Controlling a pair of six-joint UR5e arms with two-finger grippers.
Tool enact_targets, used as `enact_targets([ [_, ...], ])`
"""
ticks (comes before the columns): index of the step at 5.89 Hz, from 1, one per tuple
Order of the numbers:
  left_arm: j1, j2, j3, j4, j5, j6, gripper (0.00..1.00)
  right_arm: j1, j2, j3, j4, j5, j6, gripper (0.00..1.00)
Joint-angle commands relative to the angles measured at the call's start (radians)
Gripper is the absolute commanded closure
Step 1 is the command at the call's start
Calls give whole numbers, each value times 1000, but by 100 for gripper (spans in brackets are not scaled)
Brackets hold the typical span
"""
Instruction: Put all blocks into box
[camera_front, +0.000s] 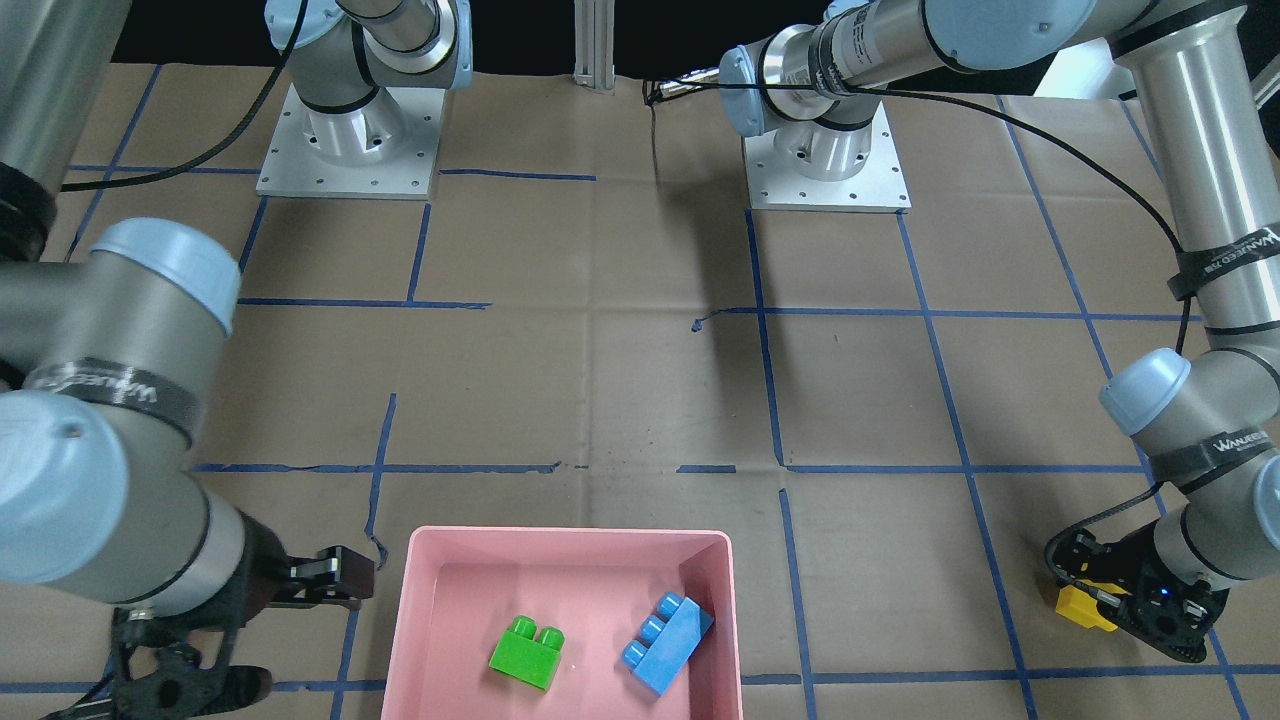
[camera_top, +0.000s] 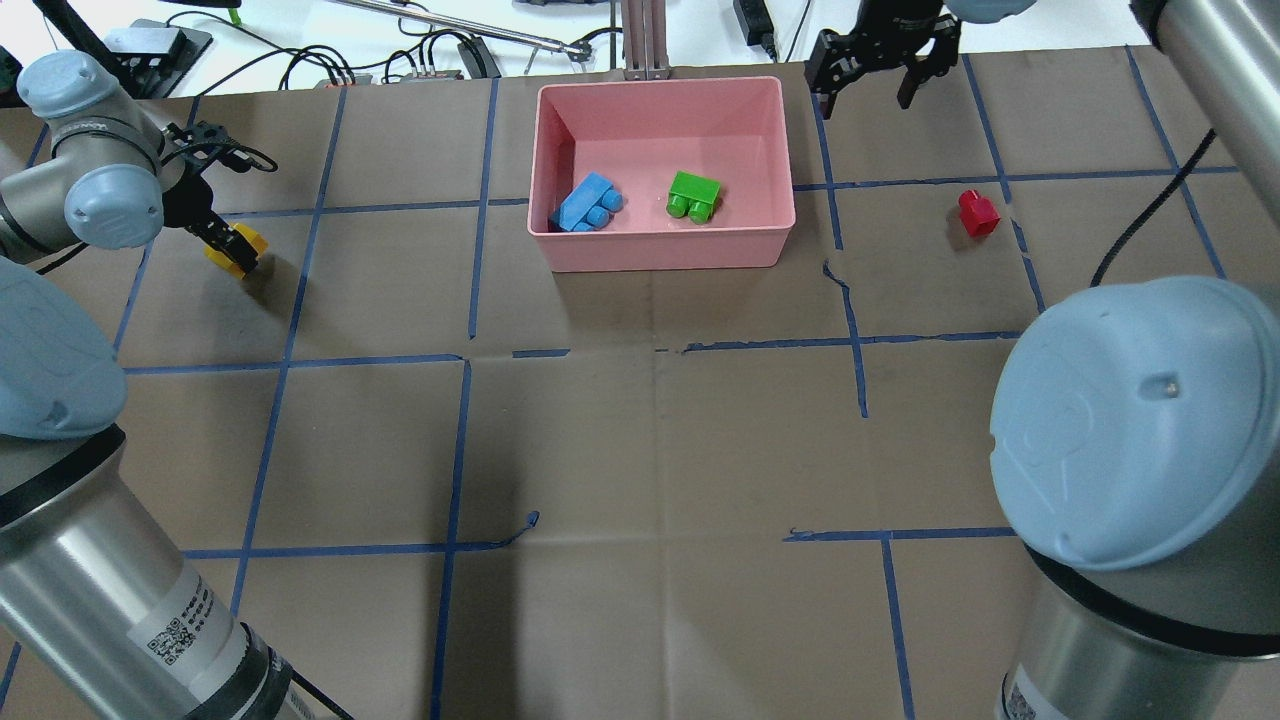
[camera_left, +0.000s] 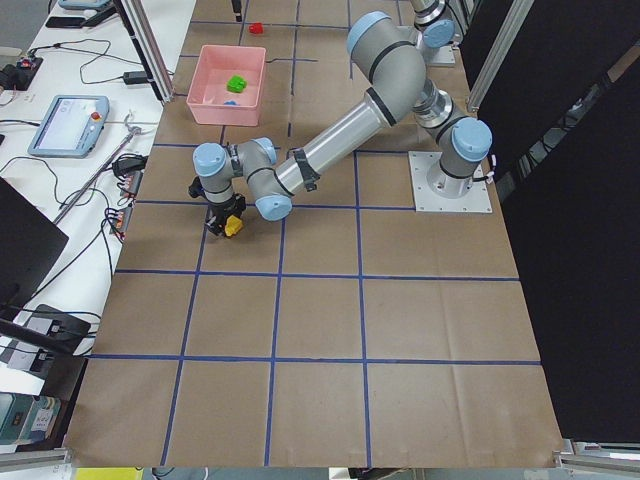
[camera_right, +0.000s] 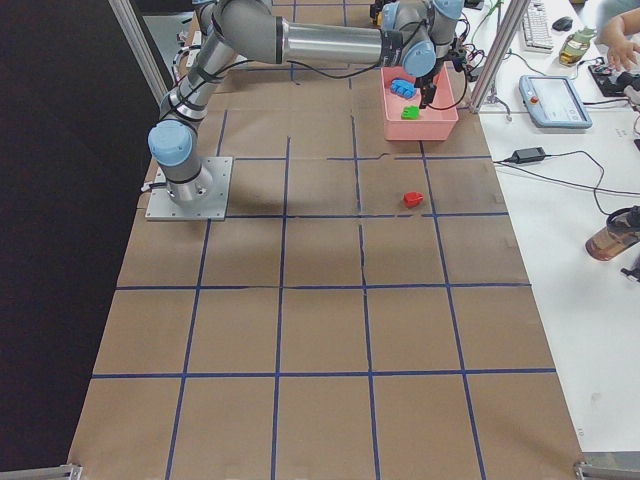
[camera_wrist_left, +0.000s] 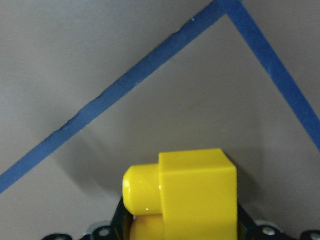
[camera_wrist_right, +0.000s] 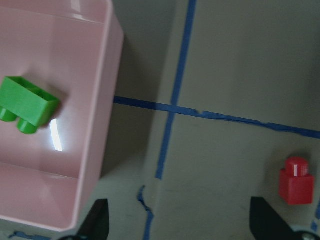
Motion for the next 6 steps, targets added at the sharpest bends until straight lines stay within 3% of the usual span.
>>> enact_targets([
  [1, -47, 53, 9, -104, -8, -181, 100, -116, 26, 29, -20, -22, -263, 1],
  [3, -266, 87, 63, -120, -8, -575, 100, -144, 118, 42, -130, -72, -324, 1],
  [4, -376, 93, 107, -129, -66, -859, 100, -156, 153, 45, -132, -86, -325, 1],
  [6, -544, 78, 172, -120, -113, -1134, 100, -162, 184, 63, -132, -92, -274, 1],
])
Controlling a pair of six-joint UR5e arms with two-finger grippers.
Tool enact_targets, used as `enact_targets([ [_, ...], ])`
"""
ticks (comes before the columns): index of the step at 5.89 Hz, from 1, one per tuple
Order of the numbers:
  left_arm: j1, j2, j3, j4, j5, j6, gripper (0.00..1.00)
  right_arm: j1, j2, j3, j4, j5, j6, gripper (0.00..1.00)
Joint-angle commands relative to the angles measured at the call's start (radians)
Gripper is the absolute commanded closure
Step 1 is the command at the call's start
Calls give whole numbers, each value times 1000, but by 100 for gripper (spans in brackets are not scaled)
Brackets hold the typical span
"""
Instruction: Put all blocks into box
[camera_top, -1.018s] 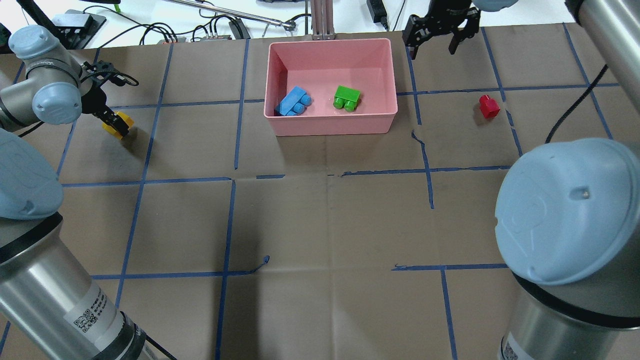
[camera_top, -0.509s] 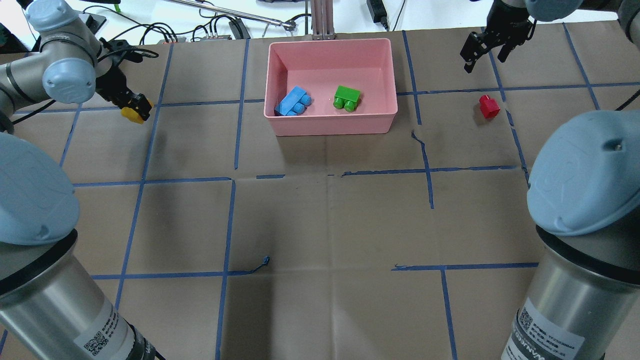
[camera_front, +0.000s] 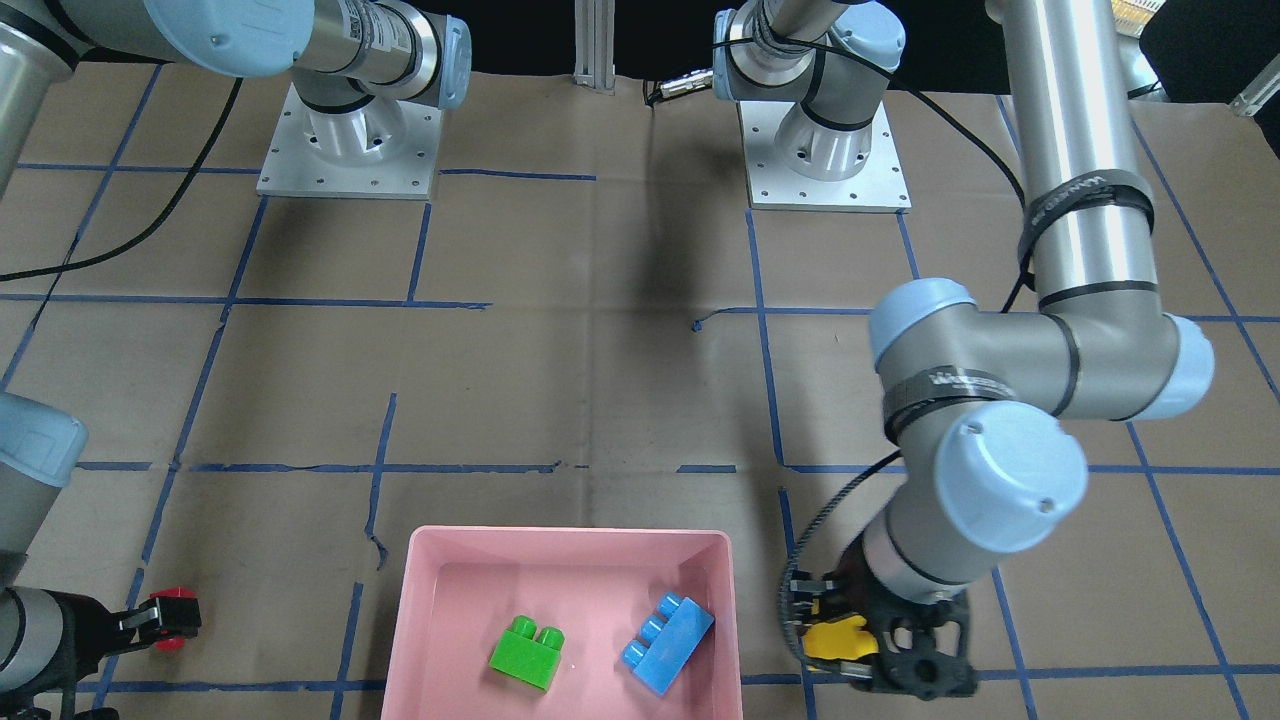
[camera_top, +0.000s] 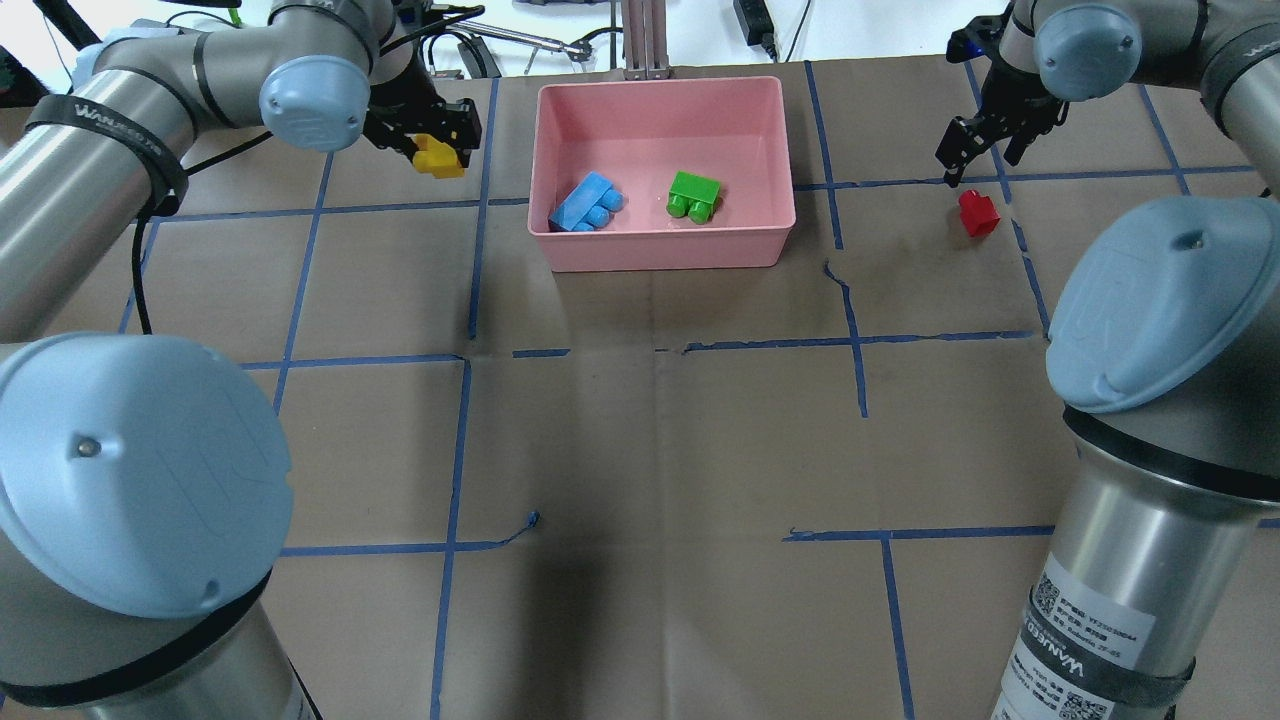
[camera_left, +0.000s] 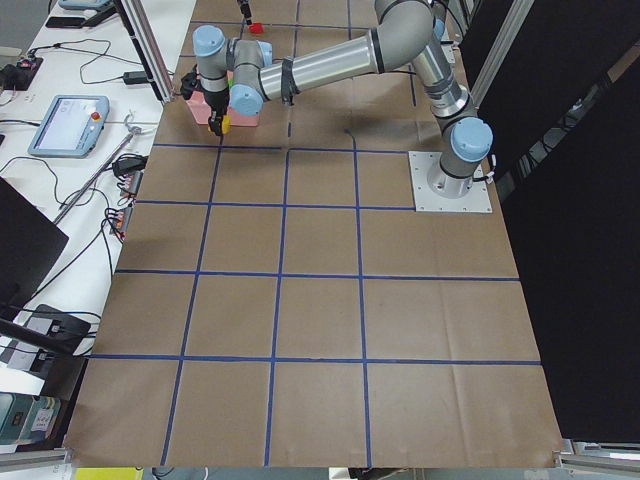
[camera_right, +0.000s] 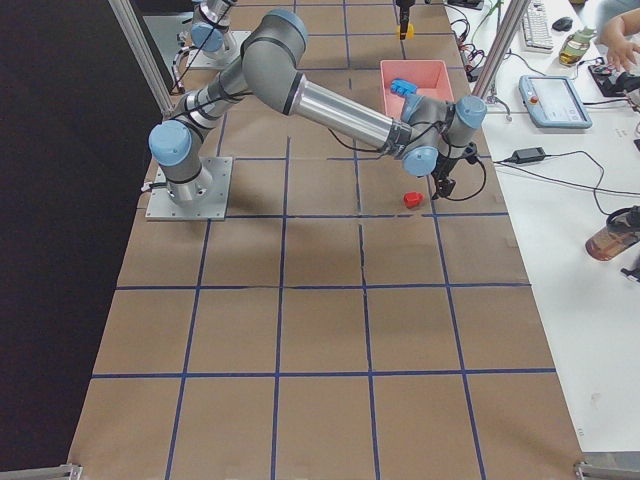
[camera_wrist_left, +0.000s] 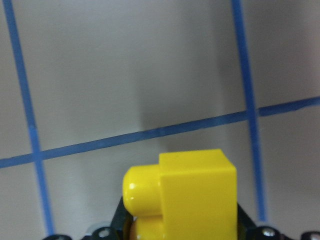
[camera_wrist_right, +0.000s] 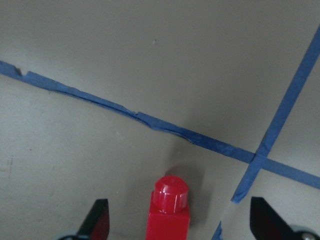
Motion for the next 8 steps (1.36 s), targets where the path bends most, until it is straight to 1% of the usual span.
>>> enact_targets([
  [1, -113, -4, 40, 6, -24, -138, 100, -2, 16, 16, -2, -3, 33, 7],
  [2, -149, -24, 41, 9, -10, -175, 94, -2, 16, 32, 0, -3, 34, 20],
  [3, -153, -39, 44, 24, -10, -188, 42, -2, 13, 46, -1, -3, 46, 29],
  [4, -155, -30, 41, 24, -12, -188, 2, -2, 11, 48, 0, -3, 47, 42],
  [5, -158, 0, 31, 4, -7, -188, 1, -2, 10, 48, 2, -5, 45, 62],
  [6, -146, 48, 20, -48, -8, -182, 1, -2, 6, 45, 3, -5, 45, 76],
  [7, -138, 101, -24, -75, -5, -169, 1, -2, 2, 31, 5, -5, 45, 80],
  [8, -102, 192, -96, -146, 11, -157, 1, -2, -10, 11, 6, -2, 47, 80],
])
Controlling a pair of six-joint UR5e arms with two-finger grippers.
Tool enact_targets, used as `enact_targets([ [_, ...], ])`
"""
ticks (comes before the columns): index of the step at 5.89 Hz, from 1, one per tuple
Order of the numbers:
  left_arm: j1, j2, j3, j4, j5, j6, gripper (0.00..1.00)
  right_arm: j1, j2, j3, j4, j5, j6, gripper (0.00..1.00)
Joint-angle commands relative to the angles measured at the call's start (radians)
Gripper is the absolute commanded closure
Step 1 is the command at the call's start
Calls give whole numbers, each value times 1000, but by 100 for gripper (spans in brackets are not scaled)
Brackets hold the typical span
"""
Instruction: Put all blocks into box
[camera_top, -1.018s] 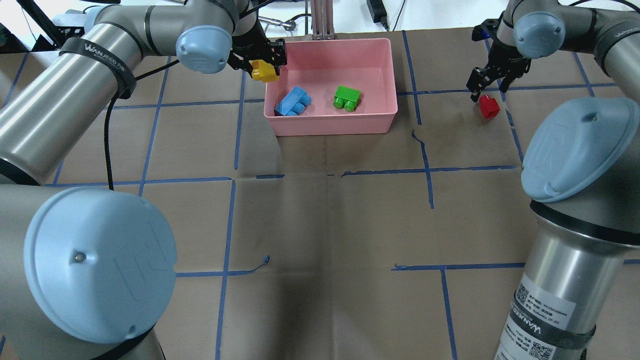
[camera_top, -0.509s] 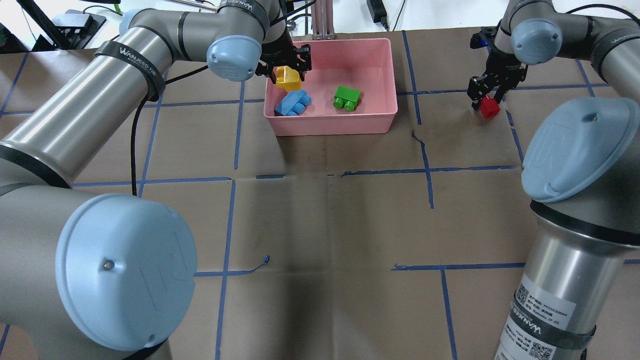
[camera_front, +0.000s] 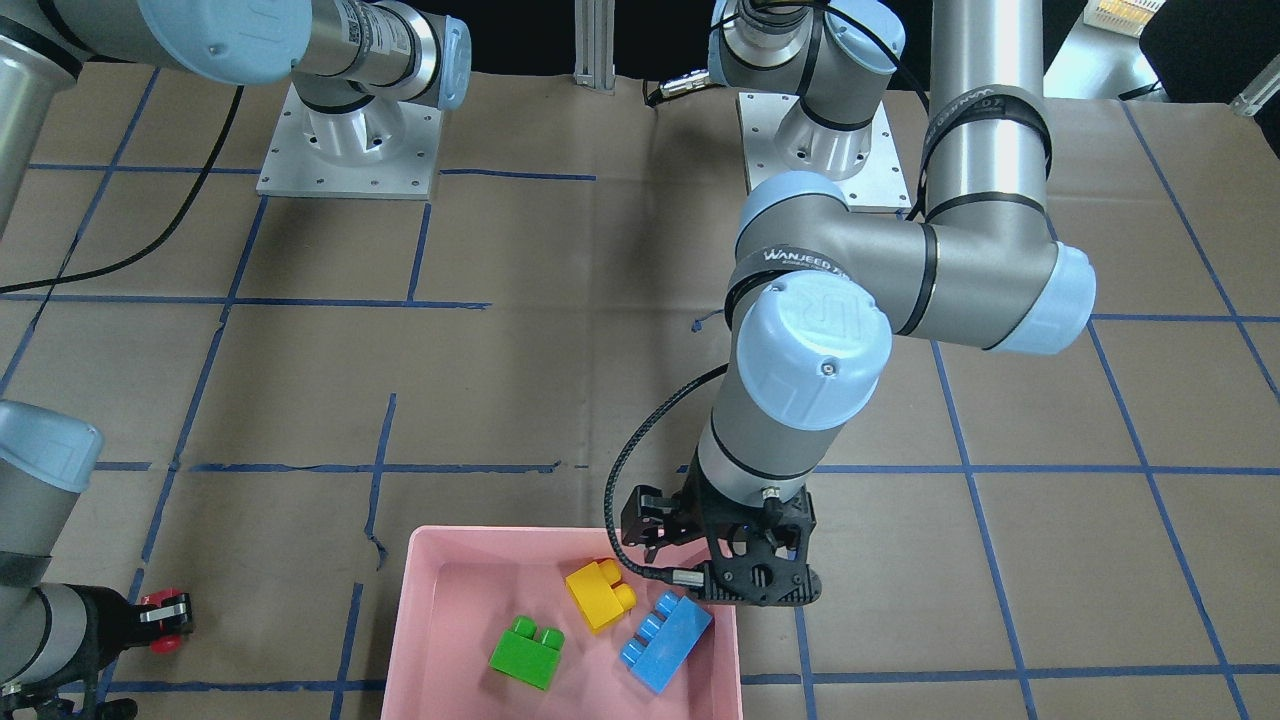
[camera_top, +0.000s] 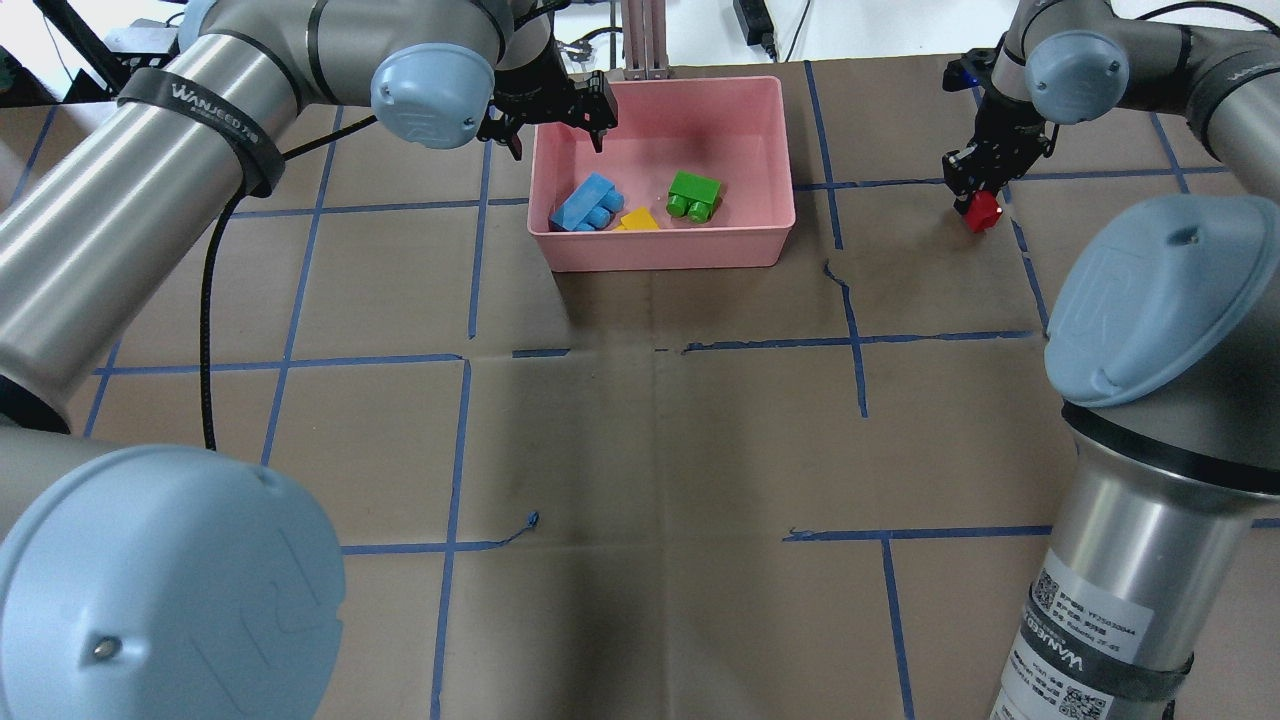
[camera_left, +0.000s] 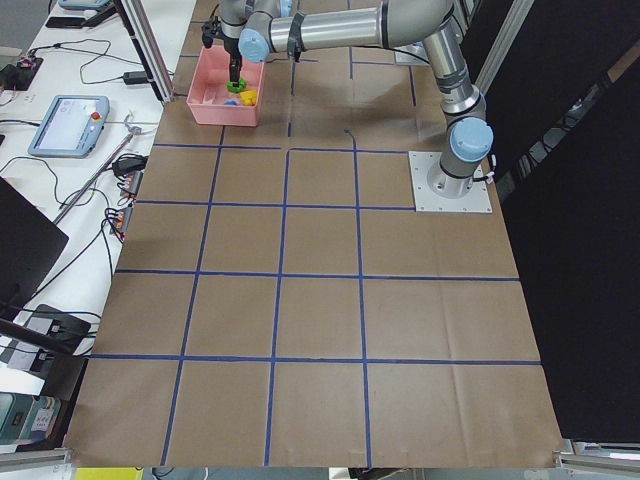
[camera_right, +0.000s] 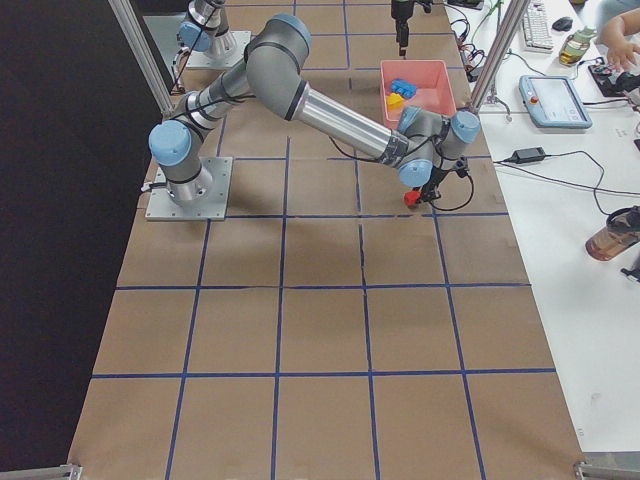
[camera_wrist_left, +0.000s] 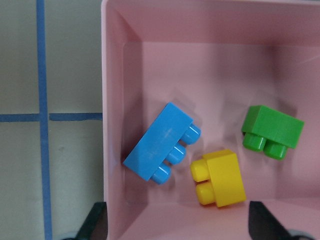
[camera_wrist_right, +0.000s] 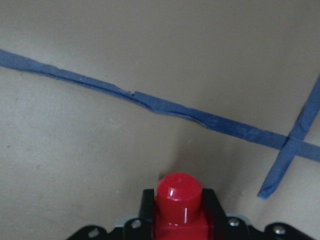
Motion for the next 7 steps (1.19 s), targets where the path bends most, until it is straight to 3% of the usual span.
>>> enact_targets([
  [1, 51, 180, -147, -89, 10, 65, 1, 9, -50, -45, 20, 2, 21, 80],
  [2, 54, 296, -219, -139, 5, 73, 1, 37, -92, -82, 88, 11, 103, 80],
  [3, 59, 370, -193, -325, 29, 72, 1, 101, -122, -132, 174, 13, 204, 80],
  [4, 70, 432, -179, -406, 67, 73, 1, 188, -131, -201, 251, 16, 369, 80],
  [5, 73, 467, -197, -405, 69, 72, 1, 289, -122, -232, 255, 21, 544, 80],
  [7, 112, 471, -183, -391, 59, 72, 1, 409, -78, -235, 201, 112, 831, 81],
])
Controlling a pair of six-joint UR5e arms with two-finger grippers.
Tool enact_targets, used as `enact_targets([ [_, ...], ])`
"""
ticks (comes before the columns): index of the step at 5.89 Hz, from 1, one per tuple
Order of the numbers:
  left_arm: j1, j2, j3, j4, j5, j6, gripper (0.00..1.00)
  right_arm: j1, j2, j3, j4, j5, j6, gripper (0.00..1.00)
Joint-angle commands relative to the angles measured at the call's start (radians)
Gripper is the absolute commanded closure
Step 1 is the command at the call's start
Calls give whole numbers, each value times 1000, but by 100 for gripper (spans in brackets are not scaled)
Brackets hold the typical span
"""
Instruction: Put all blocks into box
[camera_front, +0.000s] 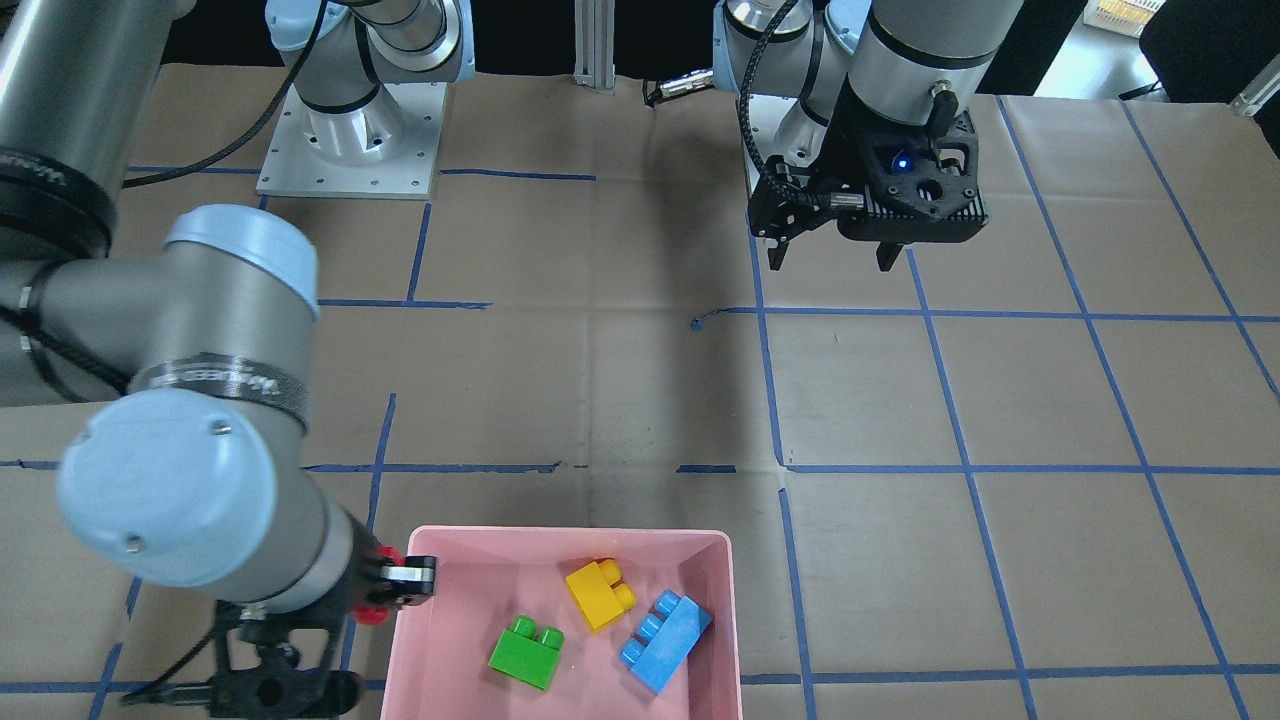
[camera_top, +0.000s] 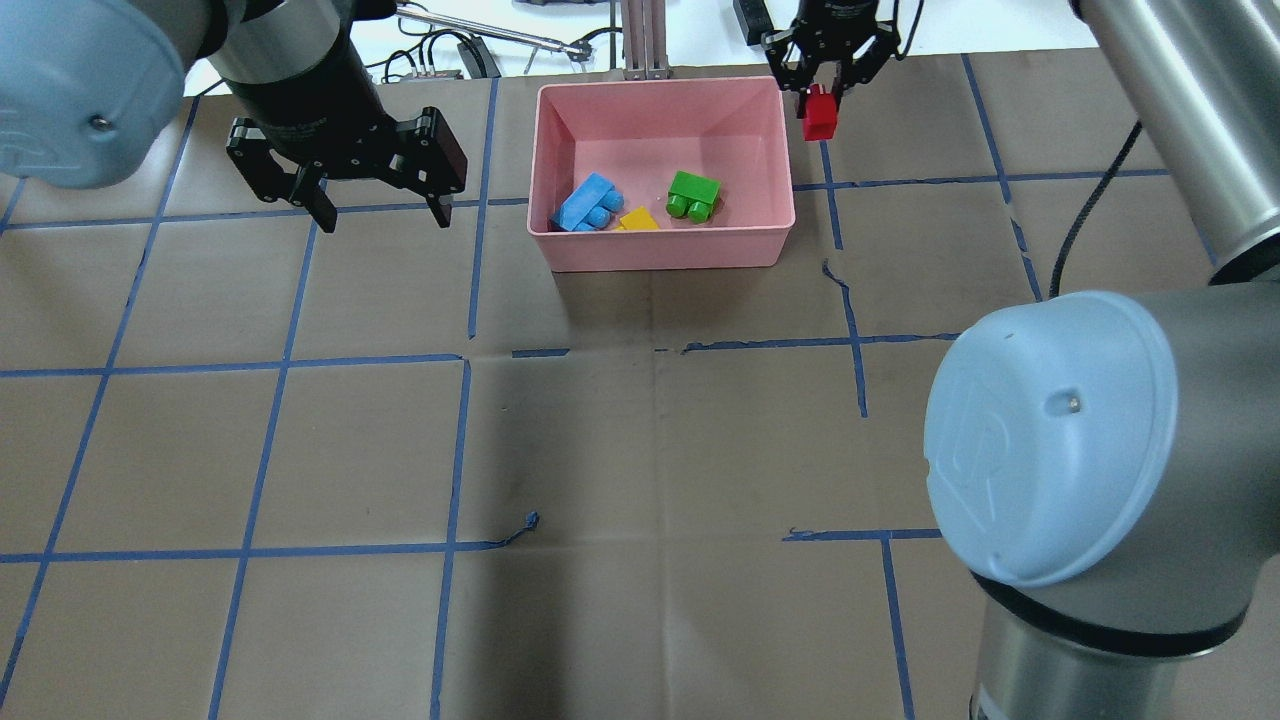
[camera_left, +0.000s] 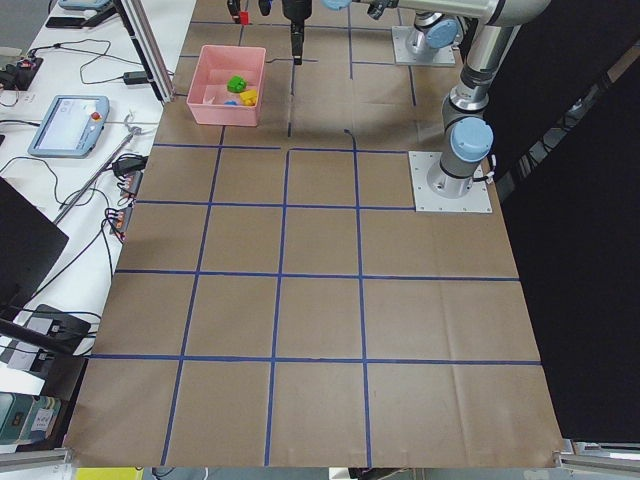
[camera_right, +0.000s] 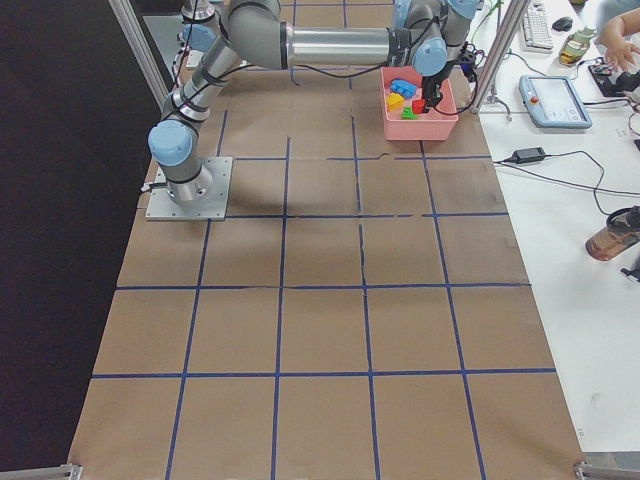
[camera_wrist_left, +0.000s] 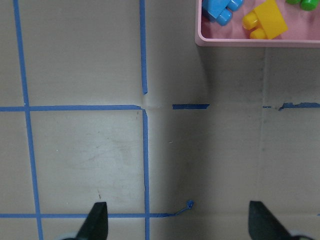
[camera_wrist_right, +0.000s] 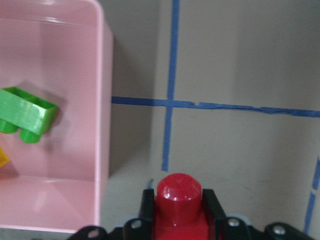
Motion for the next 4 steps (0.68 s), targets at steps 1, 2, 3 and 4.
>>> enact_targets([
  [1, 47, 8, 3, 5, -11, 1, 1, 85, 72, -1, -69, 49, 170, 80],
  [2, 52, 6, 6, 7, -11, 1, 1, 85, 128, 1, -112, 49, 194, 66],
  [3, 54, 5, 9, 7, -8, 1, 1, 85, 137, 7, -161, 47, 192, 29],
  [4, 54, 8, 7, 7, -7, 1, 1, 85, 134, 7, -158, 49, 194, 1],
])
